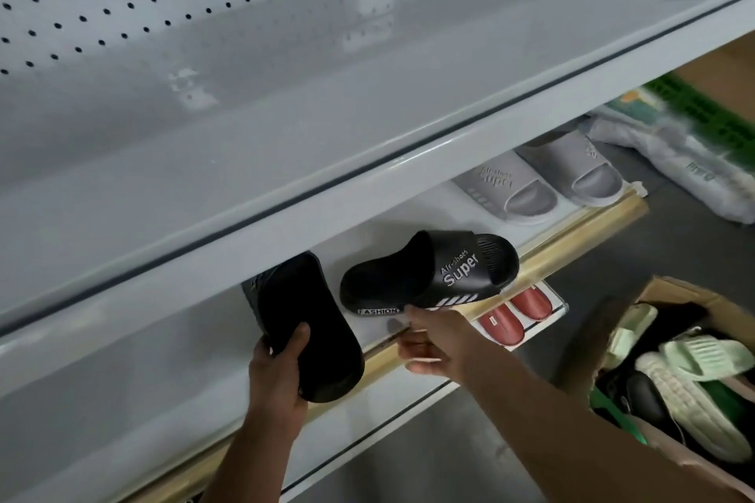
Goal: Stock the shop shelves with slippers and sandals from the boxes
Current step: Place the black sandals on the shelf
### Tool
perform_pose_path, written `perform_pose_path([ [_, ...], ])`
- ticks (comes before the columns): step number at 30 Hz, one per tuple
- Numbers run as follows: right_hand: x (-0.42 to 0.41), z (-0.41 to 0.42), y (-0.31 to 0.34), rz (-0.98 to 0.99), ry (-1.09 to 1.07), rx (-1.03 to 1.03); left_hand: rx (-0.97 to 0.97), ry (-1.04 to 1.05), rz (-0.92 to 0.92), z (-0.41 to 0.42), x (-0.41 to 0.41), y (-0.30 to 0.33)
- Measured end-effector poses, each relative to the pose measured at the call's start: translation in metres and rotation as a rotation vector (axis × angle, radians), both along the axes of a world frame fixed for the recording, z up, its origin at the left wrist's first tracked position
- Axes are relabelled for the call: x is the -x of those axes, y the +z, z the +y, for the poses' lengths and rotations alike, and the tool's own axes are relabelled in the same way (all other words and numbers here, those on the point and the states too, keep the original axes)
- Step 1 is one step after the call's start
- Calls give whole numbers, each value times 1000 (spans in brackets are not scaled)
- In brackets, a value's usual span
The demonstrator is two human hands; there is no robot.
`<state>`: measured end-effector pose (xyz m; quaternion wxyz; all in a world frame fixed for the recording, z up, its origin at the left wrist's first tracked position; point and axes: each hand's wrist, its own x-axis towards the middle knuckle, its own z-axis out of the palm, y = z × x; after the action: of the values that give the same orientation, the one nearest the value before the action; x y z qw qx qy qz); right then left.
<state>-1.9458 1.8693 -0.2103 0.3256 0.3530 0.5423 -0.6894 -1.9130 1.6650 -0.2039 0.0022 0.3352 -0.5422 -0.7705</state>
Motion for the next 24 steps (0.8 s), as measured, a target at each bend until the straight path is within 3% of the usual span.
perform_pose_path([
  [2, -7, 26, -3, -30, -37, -101, -7, -5, -3, 0, -1, -1],
  [5, -5, 64, -11, 78, -435, -330, -9, -12, -17, 2, -2, -4],
  [7, 8, 83, -11, 171, -569, -471, -17, -17, -24, 5, -2, -4],
  [9, 25, 97, -12, 167, -481, -603, -20, -34, -34, 7, -2, -3],
  [12, 48, 109, -17, 182, -232, -623, -42, -50, -18, 10, -2, -2],
  [14, 51, 110, -18, 200, -221, -648, -53, -46, -12, 13, -1, -2],
  [16, 40, 103, -16, 222, -304, -591, -72, -48, -7, 16, -2, -4],
  [19, 19, 79, -15, 230, -410, -277, -99, -37, 4, 20, -4, -3],
  [24, 10, 23, -14, 116, -327, 30, -104, -23, 40, 18, -8, 1],
])
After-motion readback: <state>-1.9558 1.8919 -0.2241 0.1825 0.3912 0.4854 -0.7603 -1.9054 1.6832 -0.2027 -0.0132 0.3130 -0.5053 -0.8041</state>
